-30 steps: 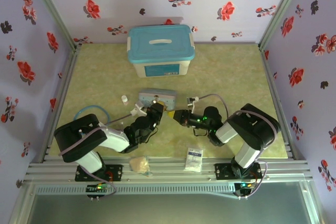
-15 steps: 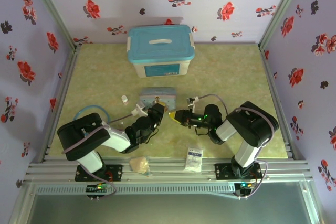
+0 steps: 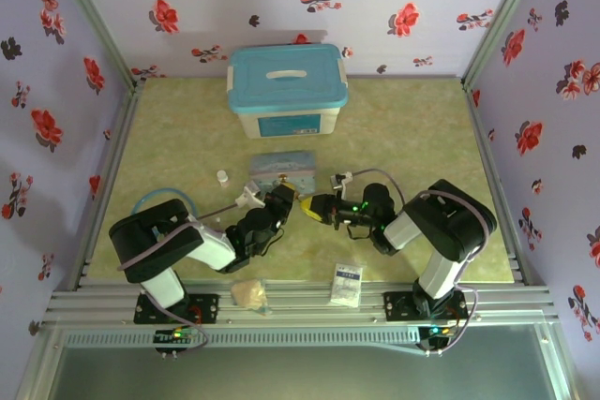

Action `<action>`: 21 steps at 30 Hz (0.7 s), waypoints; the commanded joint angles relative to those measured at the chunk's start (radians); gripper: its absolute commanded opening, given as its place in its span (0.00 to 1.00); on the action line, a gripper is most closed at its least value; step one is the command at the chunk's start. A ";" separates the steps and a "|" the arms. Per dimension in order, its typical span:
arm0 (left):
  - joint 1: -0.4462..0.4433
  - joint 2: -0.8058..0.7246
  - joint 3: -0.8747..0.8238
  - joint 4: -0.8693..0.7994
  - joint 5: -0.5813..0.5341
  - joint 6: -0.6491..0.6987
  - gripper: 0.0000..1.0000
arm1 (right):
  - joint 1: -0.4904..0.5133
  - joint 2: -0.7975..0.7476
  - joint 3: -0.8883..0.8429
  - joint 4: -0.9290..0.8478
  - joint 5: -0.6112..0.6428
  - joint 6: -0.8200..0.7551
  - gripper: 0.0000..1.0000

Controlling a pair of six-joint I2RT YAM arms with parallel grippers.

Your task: Unlock a padlock with a key

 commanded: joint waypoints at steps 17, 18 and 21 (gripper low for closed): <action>-0.046 0.021 0.052 0.080 0.196 -0.014 0.00 | -0.119 0.110 0.068 -0.001 0.040 0.015 0.00; -0.045 0.021 0.051 0.080 0.196 -0.011 0.00 | -0.120 0.113 0.069 -0.001 0.038 0.014 0.00; -0.046 0.035 0.052 0.080 0.195 -0.020 0.00 | -0.110 0.108 0.066 -0.001 0.046 0.018 0.00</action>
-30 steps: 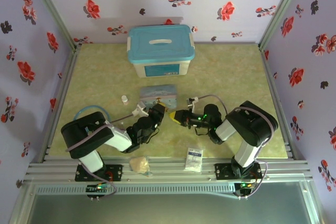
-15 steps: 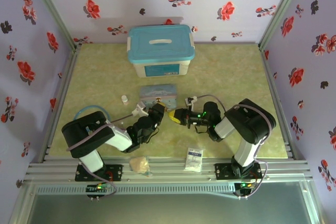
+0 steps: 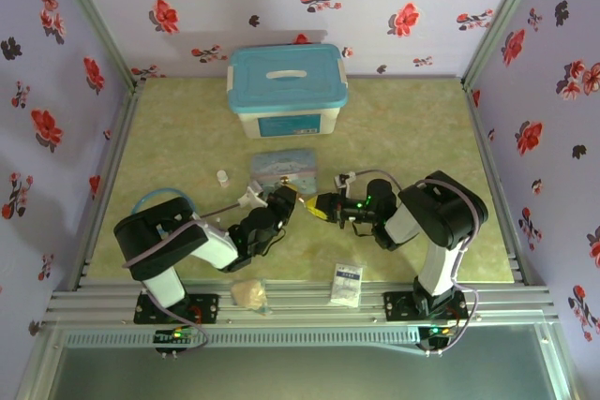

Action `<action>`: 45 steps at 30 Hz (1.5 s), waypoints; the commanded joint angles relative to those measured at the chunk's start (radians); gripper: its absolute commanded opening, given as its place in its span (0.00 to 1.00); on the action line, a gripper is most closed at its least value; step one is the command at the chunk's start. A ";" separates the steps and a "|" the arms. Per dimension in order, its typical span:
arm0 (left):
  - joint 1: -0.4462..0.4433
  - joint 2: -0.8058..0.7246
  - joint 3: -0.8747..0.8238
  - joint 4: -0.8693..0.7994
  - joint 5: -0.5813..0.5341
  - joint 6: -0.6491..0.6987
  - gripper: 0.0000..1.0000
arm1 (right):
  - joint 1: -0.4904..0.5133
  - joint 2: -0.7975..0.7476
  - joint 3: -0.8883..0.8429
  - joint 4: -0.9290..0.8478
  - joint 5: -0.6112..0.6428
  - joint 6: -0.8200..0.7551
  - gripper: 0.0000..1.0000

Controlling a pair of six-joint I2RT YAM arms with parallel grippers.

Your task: Unlock a padlock with a key

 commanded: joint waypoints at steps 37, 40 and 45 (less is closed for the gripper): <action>-0.039 0.080 0.102 0.097 0.173 -0.037 0.00 | 0.025 -0.081 -0.034 -0.005 0.294 0.148 0.00; -0.035 0.086 0.112 0.097 0.172 -0.053 0.00 | 0.071 -0.075 -0.034 -0.004 0.348 0.132 0.00; -0.033 0.079 0.118 0.097 0.153 -0.037 0.00 | 0.100 -0.139 -0.113 -0.005 0.465 0.068 0.00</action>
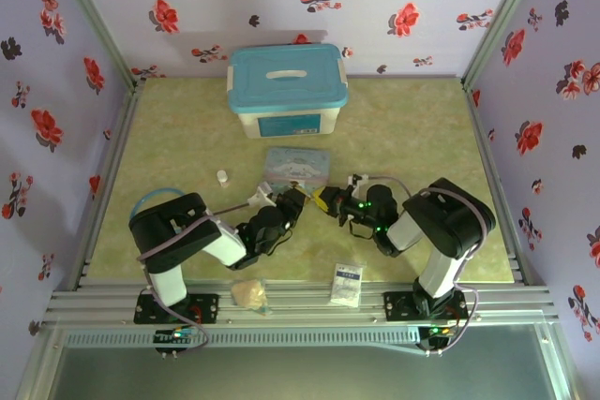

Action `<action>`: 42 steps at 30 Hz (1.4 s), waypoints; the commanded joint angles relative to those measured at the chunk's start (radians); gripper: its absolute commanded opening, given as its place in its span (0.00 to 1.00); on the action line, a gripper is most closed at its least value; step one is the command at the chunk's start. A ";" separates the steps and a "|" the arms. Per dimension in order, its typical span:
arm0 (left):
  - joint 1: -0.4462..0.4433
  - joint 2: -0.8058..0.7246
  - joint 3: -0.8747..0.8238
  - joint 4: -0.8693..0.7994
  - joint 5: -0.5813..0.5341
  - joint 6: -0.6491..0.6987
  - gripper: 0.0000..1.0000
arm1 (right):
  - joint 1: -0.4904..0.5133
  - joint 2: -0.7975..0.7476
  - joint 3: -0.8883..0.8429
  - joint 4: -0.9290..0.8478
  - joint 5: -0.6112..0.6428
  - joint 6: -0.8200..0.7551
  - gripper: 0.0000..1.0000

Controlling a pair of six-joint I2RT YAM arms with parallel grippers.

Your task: Unlock a padlock with a key

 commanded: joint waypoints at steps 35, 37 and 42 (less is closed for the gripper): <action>-0.091 0.109 0.041 -0.095 0.014 0.033 0.53 | -0.018 -0.796 0.160 -1.235 0.249 -0.726 0.00; -0.091 0.059 0.011 -0.129 -0.011 0.047 0.57 | -0.021 -0.776 0.173 -1.227 0.241 -0.737 0.00; -0.104 -0.050 -0.057 -0.153 -0.079 0.066 0.61 | -0.022 -0.763 0.158 -1.085 0.220 -0.717 0.00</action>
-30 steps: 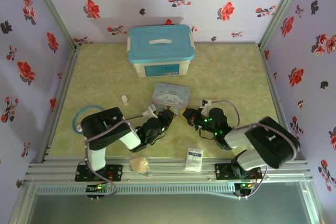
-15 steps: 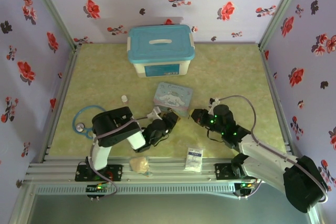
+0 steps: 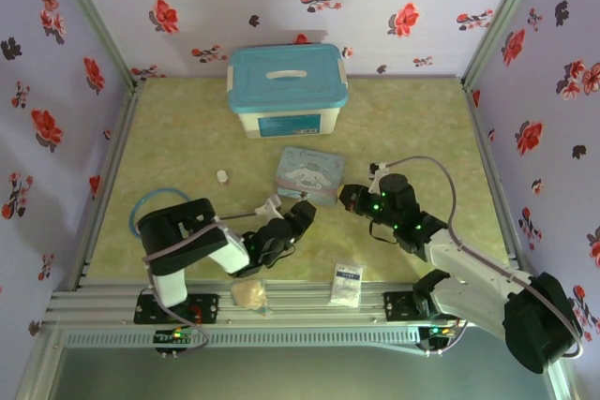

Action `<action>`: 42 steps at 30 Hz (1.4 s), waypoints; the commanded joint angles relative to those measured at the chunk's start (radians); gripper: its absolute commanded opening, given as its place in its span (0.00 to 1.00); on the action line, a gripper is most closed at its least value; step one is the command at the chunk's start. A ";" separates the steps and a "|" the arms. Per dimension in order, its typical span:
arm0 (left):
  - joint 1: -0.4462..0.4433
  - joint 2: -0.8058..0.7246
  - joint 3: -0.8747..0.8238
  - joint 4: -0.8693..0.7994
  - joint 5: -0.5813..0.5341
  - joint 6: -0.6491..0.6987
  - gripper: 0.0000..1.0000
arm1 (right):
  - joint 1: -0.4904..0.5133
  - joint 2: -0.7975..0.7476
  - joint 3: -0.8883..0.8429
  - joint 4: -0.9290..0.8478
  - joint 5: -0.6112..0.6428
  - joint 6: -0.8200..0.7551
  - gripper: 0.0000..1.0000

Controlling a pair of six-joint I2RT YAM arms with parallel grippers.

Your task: Unlock a padlock with a key

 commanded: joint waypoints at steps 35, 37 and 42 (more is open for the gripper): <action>-0.004 -0.338 0.027 0.119 -0.034 -0.047 0.68 | 0.211 0.066 -0.098 0.593 0.123 -0.034 0.00; -0.004 -0.326 0.036 0.129 -0.028 -0.059 0.69 | 0.222 0.082 -0.103 0.618 0.128 -0.031 0.00; -0.007 -0.289 0.039 0.171 -0.020 -0.075 0.70 | 0.250 0.128 -0.110 0.682 0.138 -0.029 0.00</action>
